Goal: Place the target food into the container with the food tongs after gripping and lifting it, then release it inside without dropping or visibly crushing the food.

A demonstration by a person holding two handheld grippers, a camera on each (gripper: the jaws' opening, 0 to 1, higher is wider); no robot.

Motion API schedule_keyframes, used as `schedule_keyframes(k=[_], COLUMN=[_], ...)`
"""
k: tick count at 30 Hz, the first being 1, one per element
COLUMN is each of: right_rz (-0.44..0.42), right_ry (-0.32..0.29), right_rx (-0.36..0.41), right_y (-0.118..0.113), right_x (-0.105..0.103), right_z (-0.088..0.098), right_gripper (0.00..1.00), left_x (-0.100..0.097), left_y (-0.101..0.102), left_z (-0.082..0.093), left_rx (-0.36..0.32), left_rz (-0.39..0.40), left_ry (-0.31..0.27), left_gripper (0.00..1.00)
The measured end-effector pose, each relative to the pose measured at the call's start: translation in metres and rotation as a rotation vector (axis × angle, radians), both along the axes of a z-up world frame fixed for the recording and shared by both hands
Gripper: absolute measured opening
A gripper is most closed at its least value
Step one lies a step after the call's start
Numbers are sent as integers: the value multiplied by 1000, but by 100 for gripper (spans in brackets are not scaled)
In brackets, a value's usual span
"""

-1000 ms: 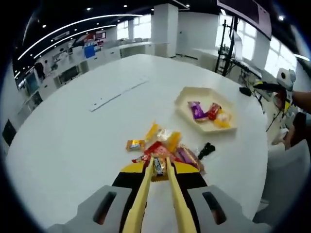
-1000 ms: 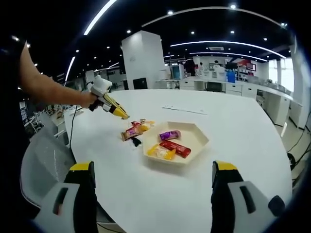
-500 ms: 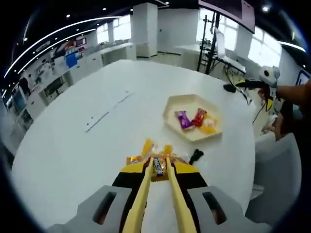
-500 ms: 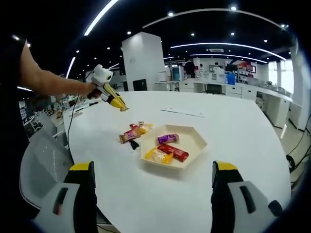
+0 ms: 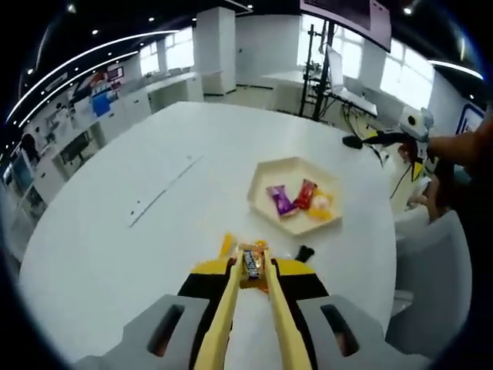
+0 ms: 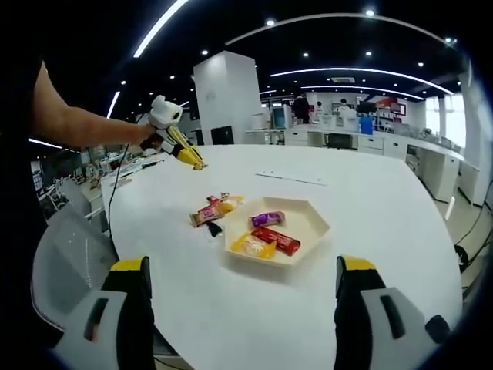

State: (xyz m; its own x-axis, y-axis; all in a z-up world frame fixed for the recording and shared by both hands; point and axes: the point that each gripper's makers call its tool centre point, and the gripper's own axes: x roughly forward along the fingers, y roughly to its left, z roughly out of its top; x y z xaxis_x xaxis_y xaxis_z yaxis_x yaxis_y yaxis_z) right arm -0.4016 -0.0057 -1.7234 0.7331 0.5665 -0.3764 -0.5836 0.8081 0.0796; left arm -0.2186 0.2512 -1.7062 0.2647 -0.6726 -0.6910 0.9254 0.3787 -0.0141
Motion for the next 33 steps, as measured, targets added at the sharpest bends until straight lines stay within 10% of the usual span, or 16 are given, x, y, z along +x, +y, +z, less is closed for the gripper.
schedule_keyframes(k=[33], right_rz=[-50], right_ry=[-3], right_rx=[-1], right_y=[-28], right_x=[-9], right_z=[-2], right_gripper=[99], left_x=[-6], left_y=[-139], left_z=[-2], left_rx=[10], left_rz=[-151], left_ry=[-17], left_gripper=[16])
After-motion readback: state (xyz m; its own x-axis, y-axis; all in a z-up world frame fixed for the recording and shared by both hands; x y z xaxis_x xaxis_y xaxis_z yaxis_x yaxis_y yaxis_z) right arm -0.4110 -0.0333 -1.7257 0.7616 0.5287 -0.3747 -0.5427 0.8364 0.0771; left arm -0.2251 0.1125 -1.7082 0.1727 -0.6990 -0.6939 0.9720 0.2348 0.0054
